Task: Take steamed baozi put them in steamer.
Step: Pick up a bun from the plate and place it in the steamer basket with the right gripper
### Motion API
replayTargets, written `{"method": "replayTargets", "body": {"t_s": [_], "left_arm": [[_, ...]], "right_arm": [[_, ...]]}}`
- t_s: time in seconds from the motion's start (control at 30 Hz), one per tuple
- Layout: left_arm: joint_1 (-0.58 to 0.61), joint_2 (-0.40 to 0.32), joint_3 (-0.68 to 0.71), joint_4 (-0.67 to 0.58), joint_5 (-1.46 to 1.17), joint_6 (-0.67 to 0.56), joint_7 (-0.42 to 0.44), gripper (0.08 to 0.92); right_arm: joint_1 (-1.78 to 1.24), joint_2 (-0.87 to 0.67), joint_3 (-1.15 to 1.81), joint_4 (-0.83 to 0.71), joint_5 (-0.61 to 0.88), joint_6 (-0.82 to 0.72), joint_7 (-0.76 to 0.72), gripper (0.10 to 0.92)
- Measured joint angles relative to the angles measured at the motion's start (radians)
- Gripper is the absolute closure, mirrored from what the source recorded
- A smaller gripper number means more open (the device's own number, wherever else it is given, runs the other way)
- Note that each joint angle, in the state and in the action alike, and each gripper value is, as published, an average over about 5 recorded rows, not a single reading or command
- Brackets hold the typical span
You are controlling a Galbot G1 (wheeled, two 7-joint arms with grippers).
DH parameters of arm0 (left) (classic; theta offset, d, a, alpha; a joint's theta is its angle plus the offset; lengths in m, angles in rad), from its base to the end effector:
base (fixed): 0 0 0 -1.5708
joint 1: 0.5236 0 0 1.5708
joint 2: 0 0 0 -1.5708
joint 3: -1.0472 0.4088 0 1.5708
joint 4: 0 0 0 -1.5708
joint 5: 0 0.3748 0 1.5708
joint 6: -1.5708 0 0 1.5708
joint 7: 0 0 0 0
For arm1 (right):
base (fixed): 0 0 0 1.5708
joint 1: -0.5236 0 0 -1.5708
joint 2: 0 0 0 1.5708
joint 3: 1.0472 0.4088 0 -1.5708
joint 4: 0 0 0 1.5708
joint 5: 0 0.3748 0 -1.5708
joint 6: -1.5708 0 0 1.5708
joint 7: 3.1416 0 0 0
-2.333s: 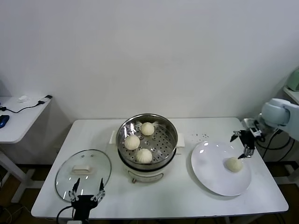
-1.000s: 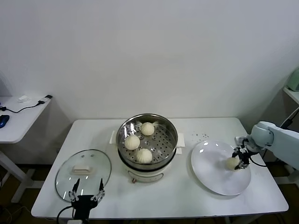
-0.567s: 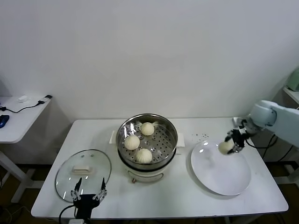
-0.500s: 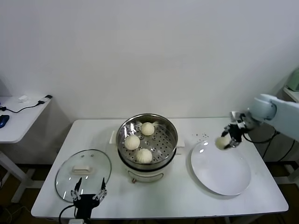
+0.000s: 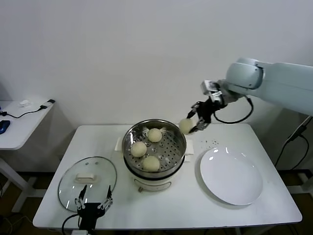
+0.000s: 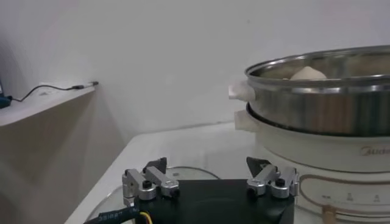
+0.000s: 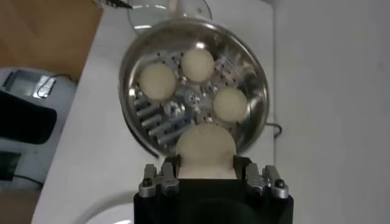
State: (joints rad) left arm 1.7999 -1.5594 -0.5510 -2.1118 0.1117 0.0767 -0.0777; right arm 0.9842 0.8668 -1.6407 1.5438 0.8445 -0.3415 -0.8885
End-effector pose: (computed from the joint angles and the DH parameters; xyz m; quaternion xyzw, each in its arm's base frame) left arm 0.0870 0.0113 -0.3769 0.0426 -0.9863 -0.0737 0.1410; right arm 0.5593 -0.0344 0.0436 0.5635 -0.5917 0.4909 0.3022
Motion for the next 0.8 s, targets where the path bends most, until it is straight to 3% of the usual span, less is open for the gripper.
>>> {"method": "replayTargets", "body": {"t_s": [0.8], "left_arm": [[-0.029,-0.004,-0.008,0.033,-0.012,0.003,0.001,0.177]], "right_arm": [[-0.254,0.187,0.019,-0.102,-0.035,-0.117,0.191,0.431]]}}
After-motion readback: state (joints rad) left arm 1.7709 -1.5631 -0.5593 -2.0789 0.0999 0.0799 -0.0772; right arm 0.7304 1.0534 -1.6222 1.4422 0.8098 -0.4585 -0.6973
